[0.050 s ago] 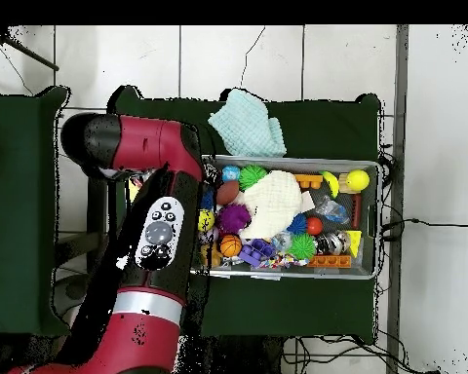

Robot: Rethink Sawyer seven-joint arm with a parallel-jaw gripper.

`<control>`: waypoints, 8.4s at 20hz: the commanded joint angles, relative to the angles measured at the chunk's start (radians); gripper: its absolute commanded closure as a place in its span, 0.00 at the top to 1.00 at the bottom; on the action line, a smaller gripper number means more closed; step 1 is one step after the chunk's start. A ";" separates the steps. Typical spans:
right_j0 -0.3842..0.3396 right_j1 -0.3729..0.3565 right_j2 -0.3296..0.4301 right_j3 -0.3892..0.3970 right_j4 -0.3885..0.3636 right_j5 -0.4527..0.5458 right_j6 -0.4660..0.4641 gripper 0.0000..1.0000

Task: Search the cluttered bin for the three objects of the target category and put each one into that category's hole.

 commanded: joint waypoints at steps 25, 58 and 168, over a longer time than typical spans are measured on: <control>-0.193 -0.199 0.253 0.219 -0.270 -0.106 -0.286 1.00; -0.215 -0.275 0.329 0.275 -0.382 -0.011 -0.113 0.00; -0.114 -0.116 0.283 0.343 -0.330 -0.326 0.078 0.00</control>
